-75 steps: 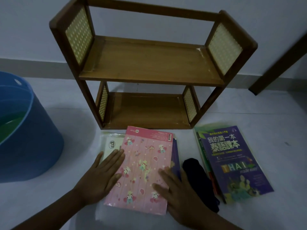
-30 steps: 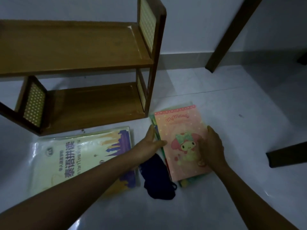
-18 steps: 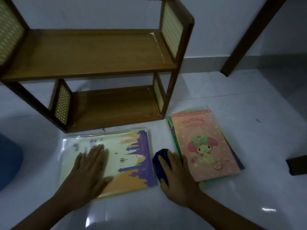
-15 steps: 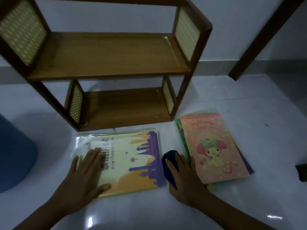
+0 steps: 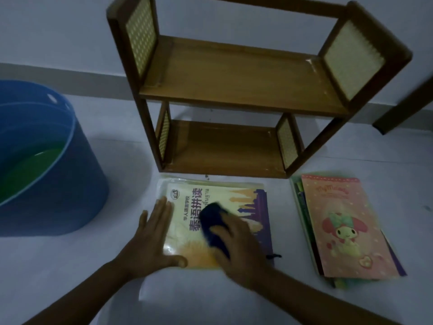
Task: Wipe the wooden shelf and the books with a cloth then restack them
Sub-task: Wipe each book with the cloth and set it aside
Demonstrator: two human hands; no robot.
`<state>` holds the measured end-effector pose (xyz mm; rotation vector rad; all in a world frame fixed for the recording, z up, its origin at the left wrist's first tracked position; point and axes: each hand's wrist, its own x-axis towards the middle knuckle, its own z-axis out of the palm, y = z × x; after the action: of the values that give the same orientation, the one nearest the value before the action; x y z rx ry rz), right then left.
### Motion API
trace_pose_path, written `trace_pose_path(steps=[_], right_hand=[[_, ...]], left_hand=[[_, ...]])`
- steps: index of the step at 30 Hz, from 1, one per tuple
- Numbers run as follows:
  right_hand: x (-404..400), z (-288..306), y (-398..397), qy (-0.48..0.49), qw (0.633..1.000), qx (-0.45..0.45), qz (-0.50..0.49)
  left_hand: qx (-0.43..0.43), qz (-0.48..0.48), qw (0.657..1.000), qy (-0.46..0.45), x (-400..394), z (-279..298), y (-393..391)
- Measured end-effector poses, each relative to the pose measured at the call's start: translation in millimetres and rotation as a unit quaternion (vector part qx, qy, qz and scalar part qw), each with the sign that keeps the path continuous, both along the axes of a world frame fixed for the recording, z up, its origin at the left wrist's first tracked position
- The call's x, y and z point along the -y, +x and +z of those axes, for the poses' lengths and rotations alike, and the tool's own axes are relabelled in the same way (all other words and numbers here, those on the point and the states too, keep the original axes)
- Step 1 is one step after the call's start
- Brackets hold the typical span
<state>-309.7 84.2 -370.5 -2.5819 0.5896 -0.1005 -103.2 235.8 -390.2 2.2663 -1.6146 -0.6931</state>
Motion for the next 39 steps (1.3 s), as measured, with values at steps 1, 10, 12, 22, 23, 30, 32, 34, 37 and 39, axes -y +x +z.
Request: trace_pose_path(steps=[1, 10, 12, 22, 23, 30, 32, 34, 37, 39], right_hand=[[-18, -2, 3, -0.021, 0.998, 0.017, 0.048], [63, 5, 73, -0.066, 0.996, -0.009, -0.061], [19, 5, 77, -0.076, 0.997, -0.001, -0.016], [81, 1, 27, -0.048, 0.989, 0.005, -0.143], [79, -1, 20, -0.054, 0.986, 0.006, -0.156], [-14, 6, -13, -0.010, 0.990, 0.003, 0.140], [26, 1, -23, -0.025, 0.999, 0.005, 0.031], [70, 1, -40, -0.030, 0.993, -0.018, -0.111], [73, 1, -46, -0.044, 0.983, -0.033, -0.174], [31, -2, -36, -0.067, 0.991, 0.001, -0.115]], left_hand=[[0.000, -0.008, 1.000, -0.001, -1, -2, 0], [-0.021, -0.001, 1.000, 0.012, -1, 4, 1], [-0.027, 0.000, 1.000, 0.005, -4, 3, 0], [0.004, 0.004, 1.000, 0.026, -1, 4, 1], [0.006, 0.002, 0.999, 0.032, -1, 5, 1], [0.045, -0.004, 0.998, 0.045, 0, 4, 0], [0.048, -0.006, 0.998, 0.050, -1, 6, -1], [0.053, -0.008, 0.997, 0.050, 1, 6, -1], [0.055, -0.009, 0.997, 0.056, -1, 9, -3], [0.055, -0.012, 0.996, 0.065, -2, 10, -2]])
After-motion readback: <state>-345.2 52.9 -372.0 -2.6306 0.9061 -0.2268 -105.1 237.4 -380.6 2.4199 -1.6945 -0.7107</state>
